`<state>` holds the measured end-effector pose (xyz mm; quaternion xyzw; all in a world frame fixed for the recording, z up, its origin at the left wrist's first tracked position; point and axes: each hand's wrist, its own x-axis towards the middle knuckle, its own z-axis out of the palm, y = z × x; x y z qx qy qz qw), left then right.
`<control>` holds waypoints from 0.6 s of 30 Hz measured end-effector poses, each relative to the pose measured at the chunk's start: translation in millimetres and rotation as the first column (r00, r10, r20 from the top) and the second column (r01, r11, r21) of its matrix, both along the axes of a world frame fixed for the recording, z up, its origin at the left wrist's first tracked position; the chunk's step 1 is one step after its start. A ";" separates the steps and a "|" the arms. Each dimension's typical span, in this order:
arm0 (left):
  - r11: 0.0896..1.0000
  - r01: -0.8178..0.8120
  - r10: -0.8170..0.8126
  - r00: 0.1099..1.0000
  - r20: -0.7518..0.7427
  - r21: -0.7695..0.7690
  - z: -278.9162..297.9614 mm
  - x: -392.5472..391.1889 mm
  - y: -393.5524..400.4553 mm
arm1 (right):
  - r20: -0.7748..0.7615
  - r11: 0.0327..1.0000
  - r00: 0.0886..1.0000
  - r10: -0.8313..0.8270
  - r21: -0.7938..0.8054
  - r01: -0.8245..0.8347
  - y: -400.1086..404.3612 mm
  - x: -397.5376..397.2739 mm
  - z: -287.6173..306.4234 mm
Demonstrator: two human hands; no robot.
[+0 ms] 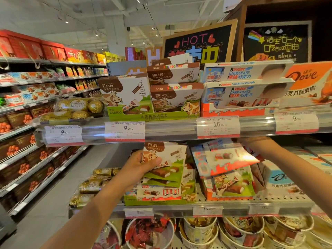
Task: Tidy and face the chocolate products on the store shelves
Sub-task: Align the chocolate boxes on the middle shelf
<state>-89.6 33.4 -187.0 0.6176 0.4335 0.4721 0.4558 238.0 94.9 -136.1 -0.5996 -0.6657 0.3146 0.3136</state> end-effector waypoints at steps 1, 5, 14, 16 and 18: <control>1.000 -0.011 0.011 0.999 0.031 -0.010 0.5 1.4 -0.2 | 0.031 0.999 0.998 0.051 -0.016 -0.050 -4.3 -0.9 5.4; 0.993 -0.074 0.094 0.969 0.228 -0.093 4.2 10.8 1.4 | 0.267 0.926 0.890 0.369 -0.028 -0.376 -18.4 -10.0 17.2; 0.967 -0.206 0.236 0.945 0.227 -0.146 6.0 26.0 20.1 | 0.447 0.719 0.611 0.653 -0.114 -0.686 -14.8 -64.8 -22.0; 0.974 -0.144 0.181 0.959 0.217 -0.175 8.3 24.6 21.8 | 0.454 0.732 0.622 0.638 -0.109 -0.672 -11.5 -67.5 -24.6; 0.988 -0.073 0.083 0.995 0.064 -0.139 8.2 22.2 20.0 | 0.440 0.759 0.660 0.608 -0.079 -0.647 -10.7 -68.8 -23.0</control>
